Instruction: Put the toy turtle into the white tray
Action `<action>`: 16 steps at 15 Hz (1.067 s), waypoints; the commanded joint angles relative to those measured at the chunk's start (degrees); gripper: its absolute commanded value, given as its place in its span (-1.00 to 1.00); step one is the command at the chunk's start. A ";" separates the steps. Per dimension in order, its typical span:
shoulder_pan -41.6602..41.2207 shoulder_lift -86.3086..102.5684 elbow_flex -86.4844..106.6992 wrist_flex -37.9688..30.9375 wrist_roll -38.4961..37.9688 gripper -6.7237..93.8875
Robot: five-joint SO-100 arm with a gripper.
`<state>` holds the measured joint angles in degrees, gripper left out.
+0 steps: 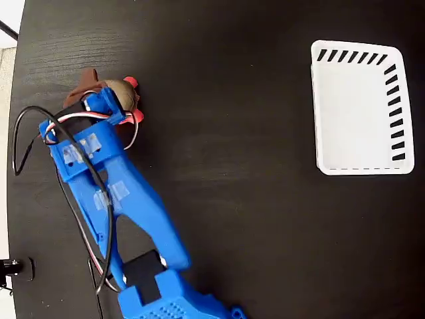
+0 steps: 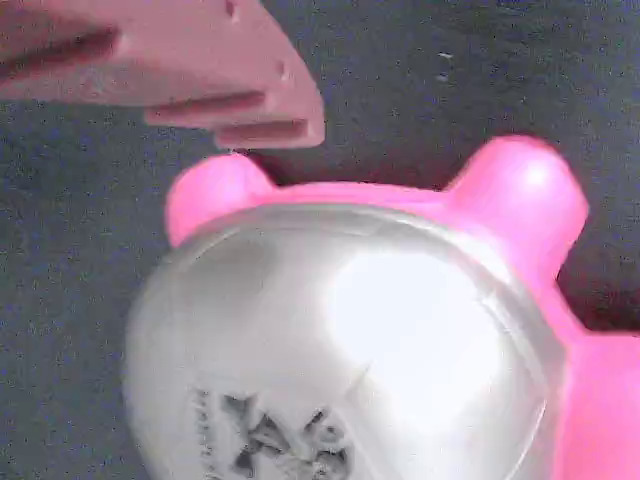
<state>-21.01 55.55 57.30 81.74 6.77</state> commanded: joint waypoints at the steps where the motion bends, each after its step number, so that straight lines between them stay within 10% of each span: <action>1: -0.18 0.79 -4.04 0.53 0.18 0.47; 16: 0.53 -11.43 -13.97 2.55 -0.88 0.39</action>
<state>-19.60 42.01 46.41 83.67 5.19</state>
